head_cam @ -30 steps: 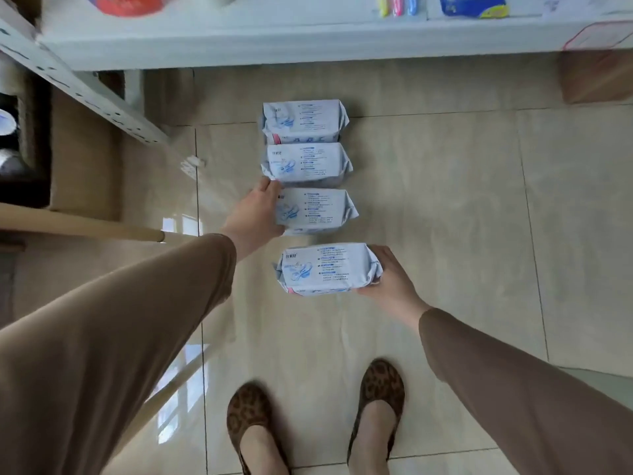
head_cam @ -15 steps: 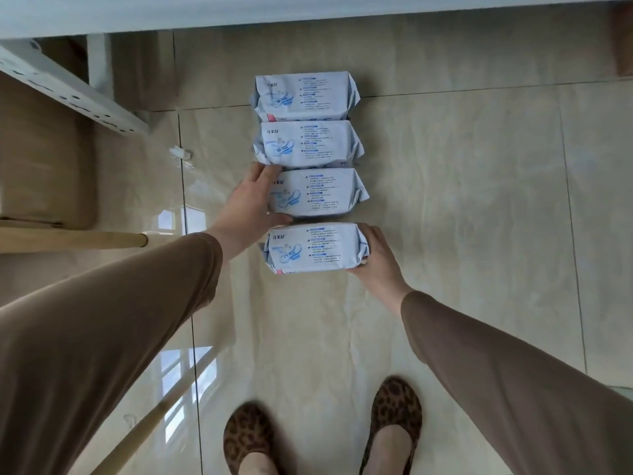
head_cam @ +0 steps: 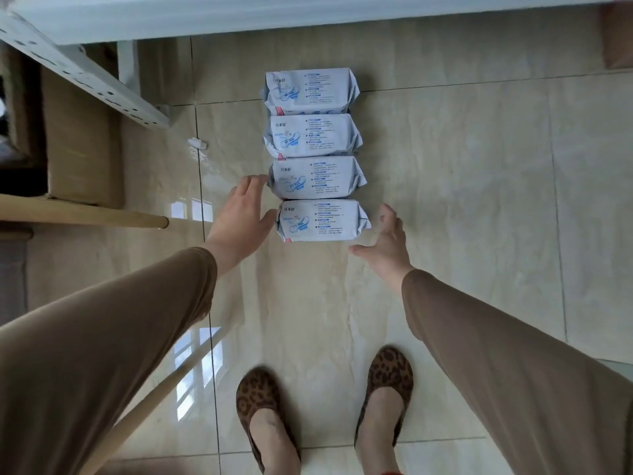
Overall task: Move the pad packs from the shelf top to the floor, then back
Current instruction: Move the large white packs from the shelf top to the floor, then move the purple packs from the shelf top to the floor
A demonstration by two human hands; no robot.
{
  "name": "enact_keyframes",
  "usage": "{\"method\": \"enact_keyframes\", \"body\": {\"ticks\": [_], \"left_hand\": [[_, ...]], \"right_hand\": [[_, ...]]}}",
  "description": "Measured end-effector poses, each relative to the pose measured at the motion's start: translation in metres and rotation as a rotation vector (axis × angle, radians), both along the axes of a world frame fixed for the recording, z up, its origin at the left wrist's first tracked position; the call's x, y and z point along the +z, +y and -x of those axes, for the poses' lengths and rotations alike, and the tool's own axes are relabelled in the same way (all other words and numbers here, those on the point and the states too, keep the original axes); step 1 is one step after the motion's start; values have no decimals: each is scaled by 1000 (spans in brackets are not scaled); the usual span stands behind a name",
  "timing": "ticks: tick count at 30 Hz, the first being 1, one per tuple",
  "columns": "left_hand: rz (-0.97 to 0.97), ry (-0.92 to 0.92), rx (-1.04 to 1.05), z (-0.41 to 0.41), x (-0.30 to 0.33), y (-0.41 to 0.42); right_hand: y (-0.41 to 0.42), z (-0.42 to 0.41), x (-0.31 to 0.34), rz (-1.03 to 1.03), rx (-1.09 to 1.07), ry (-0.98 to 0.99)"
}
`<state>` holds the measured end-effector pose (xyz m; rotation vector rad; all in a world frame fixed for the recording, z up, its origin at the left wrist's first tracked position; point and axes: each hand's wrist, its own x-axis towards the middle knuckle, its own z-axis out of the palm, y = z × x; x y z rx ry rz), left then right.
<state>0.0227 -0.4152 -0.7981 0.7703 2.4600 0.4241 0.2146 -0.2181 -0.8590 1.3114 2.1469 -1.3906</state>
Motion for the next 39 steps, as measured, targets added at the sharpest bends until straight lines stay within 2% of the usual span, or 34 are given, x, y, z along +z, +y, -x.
{"method": "enact_keyframes", "body": {"ticks": [3,8,17,22,26,31,39], "left_hand": [[90,-8,-19,-23,45,2],[183,-7,-118,-55,158,20],[102,86,-275,-77,430,73],[34,150,-316,-90,560,120],[-57,214,-348,-109,633,167],[-147,281,-323,-123,694,244],[-211,304,-180,-123,752,335]], "right_hand": [[6,-16,61,-60,37,-12],[26,-34,205,-203,237,-58],[67,-56,507,-371,329,-60],[101,-79,636,-496,317,-20],[141,-98,705,-541,302,53],[221,-110,767,-617,323,164],[336,-98,839,-652,406,278]]}}
